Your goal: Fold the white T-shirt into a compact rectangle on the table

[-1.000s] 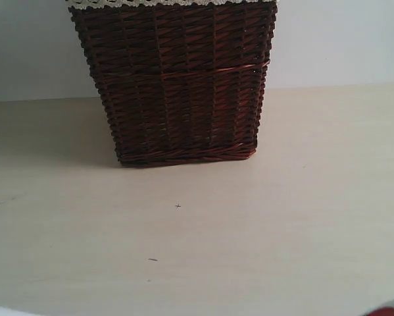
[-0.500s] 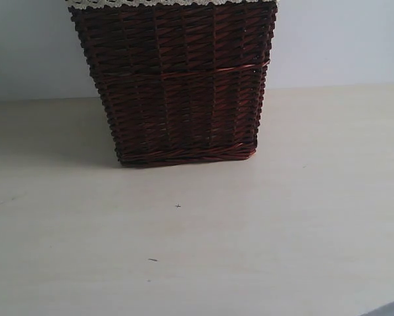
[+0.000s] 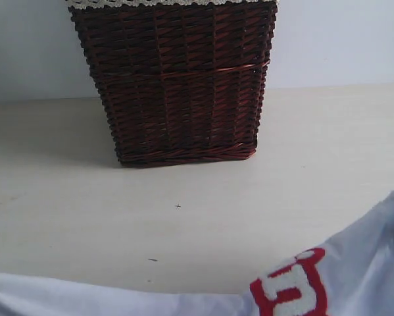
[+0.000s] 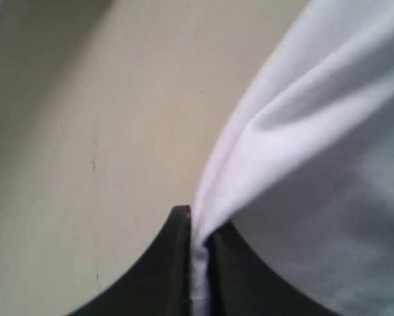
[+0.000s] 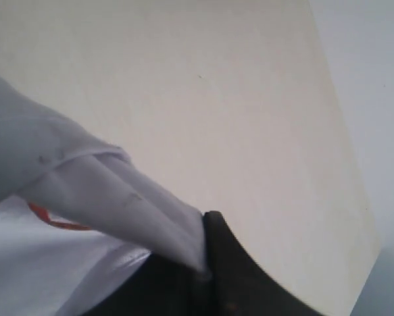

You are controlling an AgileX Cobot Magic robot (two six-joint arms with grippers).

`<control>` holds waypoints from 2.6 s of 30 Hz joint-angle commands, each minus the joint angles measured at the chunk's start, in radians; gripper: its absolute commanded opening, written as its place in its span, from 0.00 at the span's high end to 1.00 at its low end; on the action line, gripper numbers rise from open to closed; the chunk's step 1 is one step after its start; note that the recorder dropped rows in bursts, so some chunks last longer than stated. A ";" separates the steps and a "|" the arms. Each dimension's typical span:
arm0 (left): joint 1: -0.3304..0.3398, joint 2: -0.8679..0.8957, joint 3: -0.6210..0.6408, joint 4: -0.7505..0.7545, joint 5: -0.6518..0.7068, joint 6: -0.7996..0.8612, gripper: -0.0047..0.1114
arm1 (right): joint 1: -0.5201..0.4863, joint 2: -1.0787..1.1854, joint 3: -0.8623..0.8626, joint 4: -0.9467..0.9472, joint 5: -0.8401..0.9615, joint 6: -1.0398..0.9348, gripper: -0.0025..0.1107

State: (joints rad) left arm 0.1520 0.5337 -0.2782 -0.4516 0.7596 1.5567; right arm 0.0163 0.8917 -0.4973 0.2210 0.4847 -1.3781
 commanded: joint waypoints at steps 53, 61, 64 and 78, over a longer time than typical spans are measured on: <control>0.001 -0.203 -0.082 -1.293 -0.750 0.183 0.96 | -0.004 -0.504 0.002 0.075 -0.150 0.755 0.98; 0.001 -0.258 0.112 -1.293 -0.753 0.111 0.96 | -0.004 -0.627 0.002 0.006 -0.090 0.753 0.98; 0.001 -0.258 0.157 -1.293 -0.753 0.111 0.96 | -0.004 -0.651 0.002 -0.025 -0.061 0.753 0.98; -0.002 -0.383 0.278 -1.262 -0.760 0.111 0.96 | -0.004 -0.667 0.002 -0.067 0.068 0.753 0.98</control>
State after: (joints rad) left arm 0.1520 0.2054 -0.0020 -1.7350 0.0084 1.6744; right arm 0.0163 0.2282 -0.4973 0.1617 0.4945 -0.6336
